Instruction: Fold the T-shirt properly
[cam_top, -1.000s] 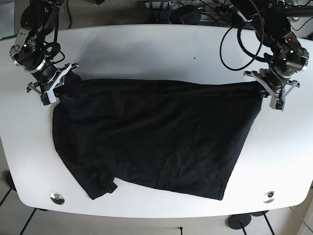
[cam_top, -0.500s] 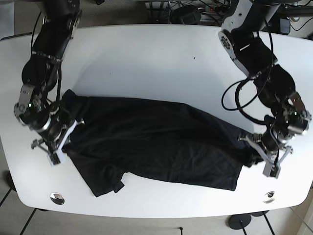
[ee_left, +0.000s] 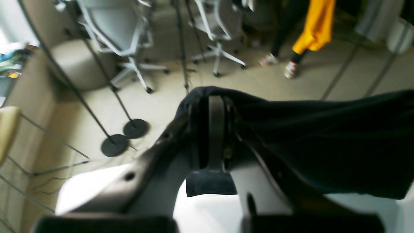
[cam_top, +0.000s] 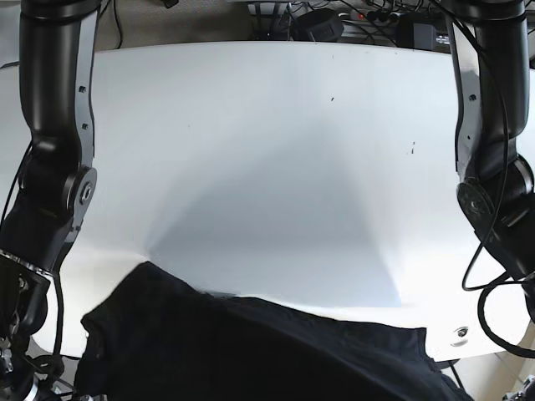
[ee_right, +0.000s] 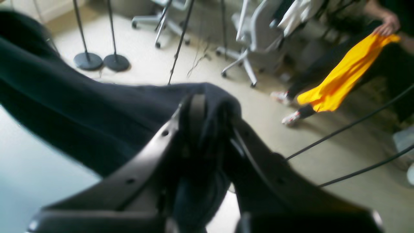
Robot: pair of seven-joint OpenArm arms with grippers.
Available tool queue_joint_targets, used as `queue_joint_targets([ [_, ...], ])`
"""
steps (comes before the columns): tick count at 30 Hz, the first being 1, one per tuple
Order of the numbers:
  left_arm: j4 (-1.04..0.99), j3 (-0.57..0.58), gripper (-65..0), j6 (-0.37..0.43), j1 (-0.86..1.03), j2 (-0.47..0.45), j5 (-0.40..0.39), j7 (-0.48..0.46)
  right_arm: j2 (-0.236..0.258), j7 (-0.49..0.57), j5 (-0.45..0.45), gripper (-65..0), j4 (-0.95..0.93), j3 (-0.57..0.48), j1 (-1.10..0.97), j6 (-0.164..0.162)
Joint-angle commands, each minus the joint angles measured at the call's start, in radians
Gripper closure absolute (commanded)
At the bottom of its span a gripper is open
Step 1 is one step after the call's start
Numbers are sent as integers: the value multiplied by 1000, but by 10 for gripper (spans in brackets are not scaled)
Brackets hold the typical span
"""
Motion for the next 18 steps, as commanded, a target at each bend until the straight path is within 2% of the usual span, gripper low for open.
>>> queue_joint_targets([
  [1, 74, -3, 0, -4, -16, -40, -16, 13, 7, -12, 8, -19, 58, 7, 29, -2],
  [6, 293, -32, 0, -5, 257, -44, -22, 43, 1, -24, 8, -19, 221, 10, -184, -2],
  [8, 411, -120, 0, -5, 463, -44, -77, 72, 1, -24, 8, -19, 327, 23, -357, -2],
  [11, 499, -197, 0, -5, 705, -44, -172, 72, -28, -27, 10, -19, 442, 79, -565, -2],
  [15, 598, -289, 0, -5, 994, -43, -258, 72, -35, -81, 10, -19, 583, 152, -813, -2],
  [18, 683, -359, 0, -5, 1207, -40, -341, 70, -54, -81, 10, -19, 687, 169, -1016, -2],
])
